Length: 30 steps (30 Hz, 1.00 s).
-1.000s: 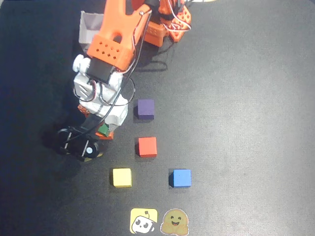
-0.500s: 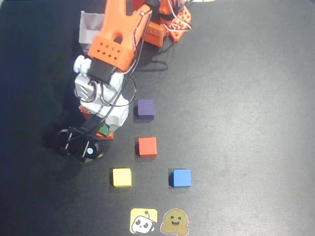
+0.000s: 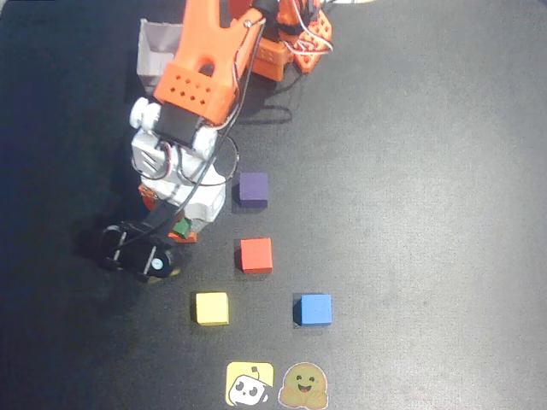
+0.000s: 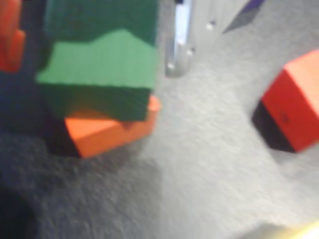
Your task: Put the green cube on top of the orange cube.
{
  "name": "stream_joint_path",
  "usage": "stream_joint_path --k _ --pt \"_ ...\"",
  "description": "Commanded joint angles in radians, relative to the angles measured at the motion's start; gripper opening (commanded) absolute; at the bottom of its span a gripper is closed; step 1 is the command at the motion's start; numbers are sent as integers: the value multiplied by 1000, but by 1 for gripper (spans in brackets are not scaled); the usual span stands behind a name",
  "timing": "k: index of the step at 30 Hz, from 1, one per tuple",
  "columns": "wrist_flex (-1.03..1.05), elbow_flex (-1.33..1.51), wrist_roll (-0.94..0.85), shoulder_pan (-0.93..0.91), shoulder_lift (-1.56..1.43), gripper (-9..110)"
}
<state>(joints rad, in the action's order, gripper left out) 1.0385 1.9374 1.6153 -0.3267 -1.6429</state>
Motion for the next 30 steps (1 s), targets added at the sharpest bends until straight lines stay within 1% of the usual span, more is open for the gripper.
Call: stream_joint_path --k 1,8,13,15,19,20,22,23,30 --pt "-14 -48 14 5 -60 22" --pt "-3 -14 25 6 -164 22" --pt "5 67 28 9 -325 21" --pt "11 104 23 15 -402 19" --pt "31 175 -9 29 -540 4" --pt "37 196 -17 32 -574 3" --pt "40 250 -43 40 -644 3" --pt "40 279 -57 44 -680 0" --pt "46 520 -74 135 -1000 0"
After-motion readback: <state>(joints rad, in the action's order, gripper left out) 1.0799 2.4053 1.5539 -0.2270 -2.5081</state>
